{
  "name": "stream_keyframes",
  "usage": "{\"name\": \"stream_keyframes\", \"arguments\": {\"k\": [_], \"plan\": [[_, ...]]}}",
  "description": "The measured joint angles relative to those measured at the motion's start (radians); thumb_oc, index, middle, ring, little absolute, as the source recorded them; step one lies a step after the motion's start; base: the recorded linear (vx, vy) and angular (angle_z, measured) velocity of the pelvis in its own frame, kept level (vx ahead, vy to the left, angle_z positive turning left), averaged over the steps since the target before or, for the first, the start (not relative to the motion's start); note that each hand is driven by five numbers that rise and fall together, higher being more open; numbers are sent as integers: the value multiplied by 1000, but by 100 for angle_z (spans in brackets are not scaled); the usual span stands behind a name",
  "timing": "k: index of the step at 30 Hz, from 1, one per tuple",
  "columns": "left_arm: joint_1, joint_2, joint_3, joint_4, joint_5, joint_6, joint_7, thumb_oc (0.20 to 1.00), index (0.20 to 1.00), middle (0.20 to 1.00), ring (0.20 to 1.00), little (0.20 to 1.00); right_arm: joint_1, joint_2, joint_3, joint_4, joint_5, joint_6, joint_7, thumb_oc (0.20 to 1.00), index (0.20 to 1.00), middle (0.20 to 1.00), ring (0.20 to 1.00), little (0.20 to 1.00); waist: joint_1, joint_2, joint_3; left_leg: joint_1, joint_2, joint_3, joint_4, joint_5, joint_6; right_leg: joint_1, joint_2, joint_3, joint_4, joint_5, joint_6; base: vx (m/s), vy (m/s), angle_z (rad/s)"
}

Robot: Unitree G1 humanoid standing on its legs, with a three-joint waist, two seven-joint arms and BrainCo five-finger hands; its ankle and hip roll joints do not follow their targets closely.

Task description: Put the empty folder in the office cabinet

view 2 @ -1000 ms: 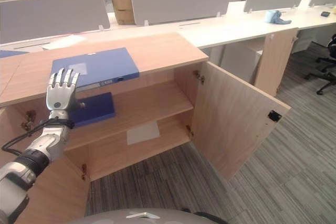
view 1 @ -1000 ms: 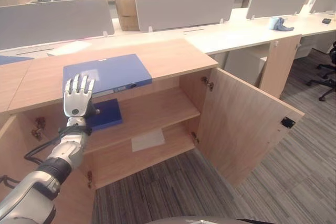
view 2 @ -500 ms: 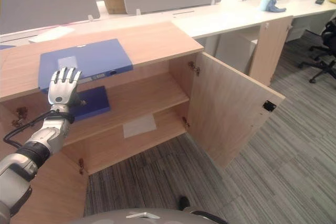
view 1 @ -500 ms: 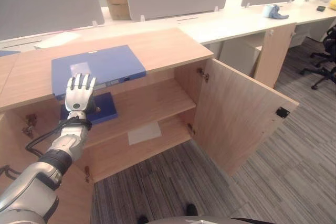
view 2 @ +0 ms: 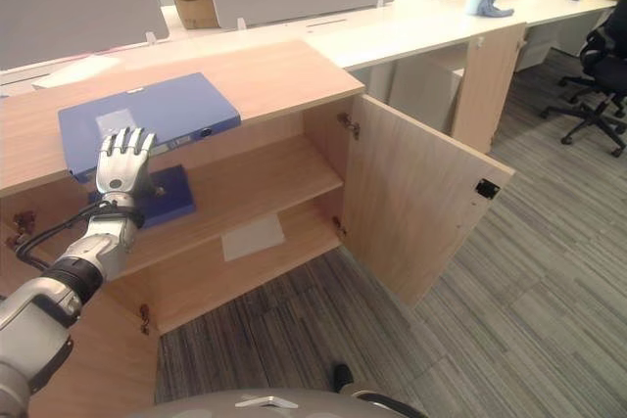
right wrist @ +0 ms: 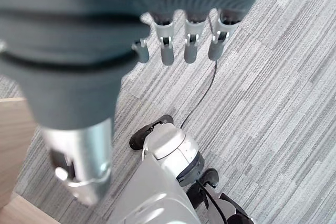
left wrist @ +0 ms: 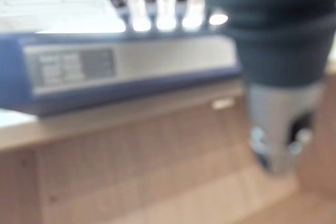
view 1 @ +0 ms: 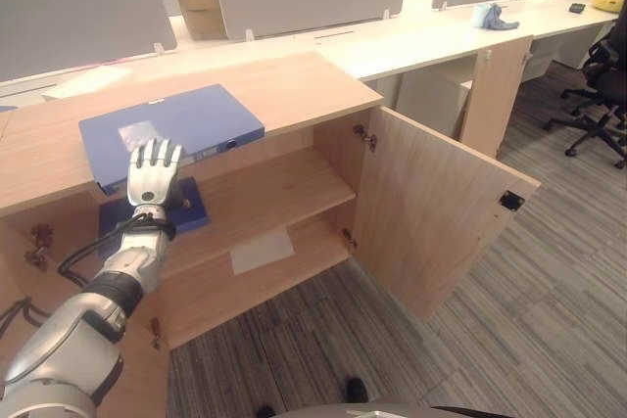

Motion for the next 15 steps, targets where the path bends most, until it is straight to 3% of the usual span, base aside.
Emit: {"name": "stream_keyframes", "arguments": {"k": [15], "plan": [[-35,-1,0,78,-3,1,0,1000,1000,1000,1000,1000,11,-21,-37,1,-32,2,6,1000,1000,1000,1000,1000,-14,0,-3,-3,4,8,0,0,0,-7,8,24,1,0,0,11,4,-3]]}}
